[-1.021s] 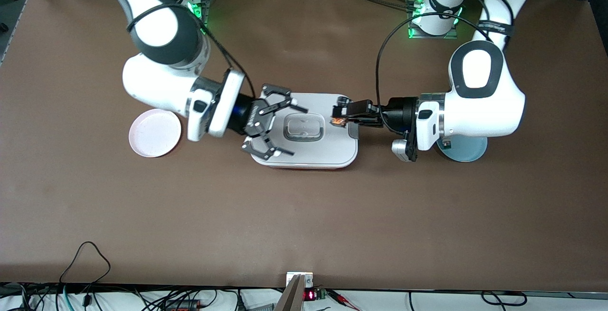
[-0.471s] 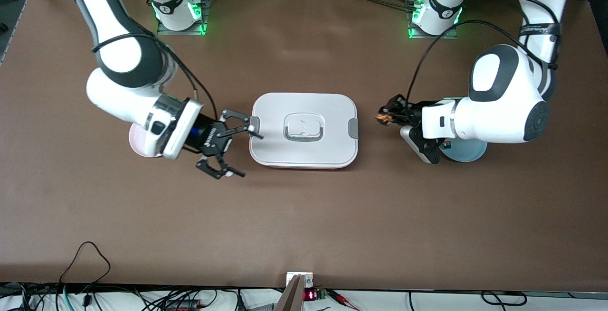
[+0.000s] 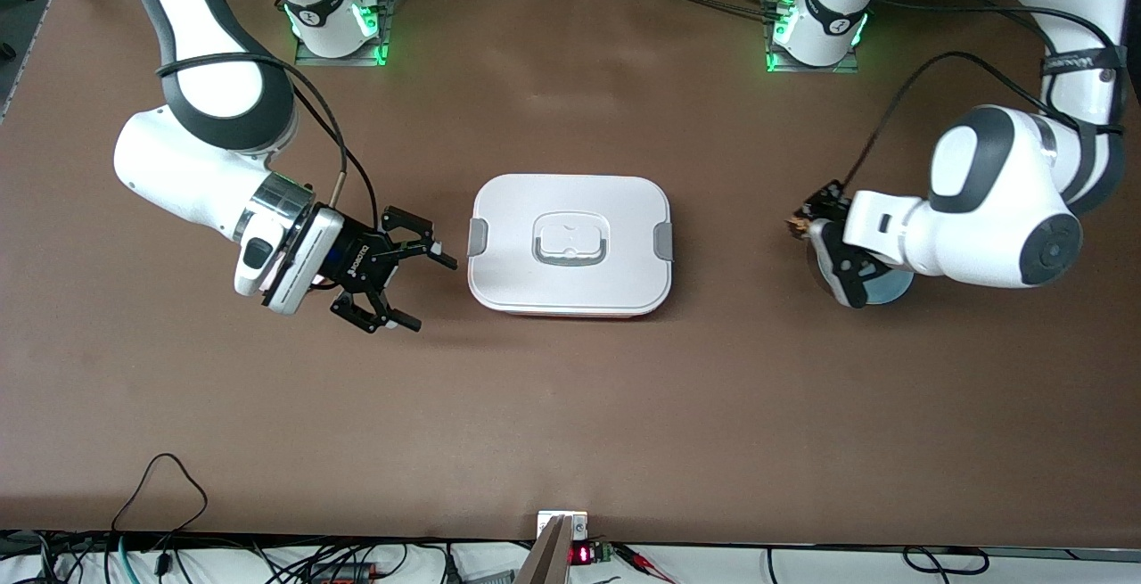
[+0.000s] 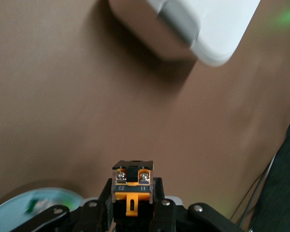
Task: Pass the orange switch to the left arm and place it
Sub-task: 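Move the switch to the blue plate while the right gripper withdraws, then lower the switch onto the blue plate and open the left gripper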
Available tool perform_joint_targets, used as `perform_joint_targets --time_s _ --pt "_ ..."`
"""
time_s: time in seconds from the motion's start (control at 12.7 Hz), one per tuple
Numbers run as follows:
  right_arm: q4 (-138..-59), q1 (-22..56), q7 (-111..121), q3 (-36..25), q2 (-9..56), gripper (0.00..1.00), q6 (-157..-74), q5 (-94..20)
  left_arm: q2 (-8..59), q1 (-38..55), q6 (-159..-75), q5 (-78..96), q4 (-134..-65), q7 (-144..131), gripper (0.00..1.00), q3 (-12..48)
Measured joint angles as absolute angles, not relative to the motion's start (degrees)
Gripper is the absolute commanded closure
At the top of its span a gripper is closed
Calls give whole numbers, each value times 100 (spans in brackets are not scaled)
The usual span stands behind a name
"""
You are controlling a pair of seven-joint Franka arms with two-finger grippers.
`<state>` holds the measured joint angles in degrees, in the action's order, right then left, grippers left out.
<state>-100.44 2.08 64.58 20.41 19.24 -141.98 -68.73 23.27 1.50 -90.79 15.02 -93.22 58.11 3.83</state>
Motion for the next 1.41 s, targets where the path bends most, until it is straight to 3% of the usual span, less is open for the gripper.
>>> perform_joint_targets --time_s 0.39,1.1,1.41 --pt "-10177 164 3638 1952 1815 0 -13958 -5169 2915 -649 -9721 1008 -9578 7711 100 367" --pt "-10046 85 -210 1646 1380 0 -11670 -891 3044 -1045 -11535 514 -10685 8821 99 377" --pt "-9537 79 -472 1610 1063 0 -10299 78 3044 -1198 -11926 486 -11044 8881 84 377"
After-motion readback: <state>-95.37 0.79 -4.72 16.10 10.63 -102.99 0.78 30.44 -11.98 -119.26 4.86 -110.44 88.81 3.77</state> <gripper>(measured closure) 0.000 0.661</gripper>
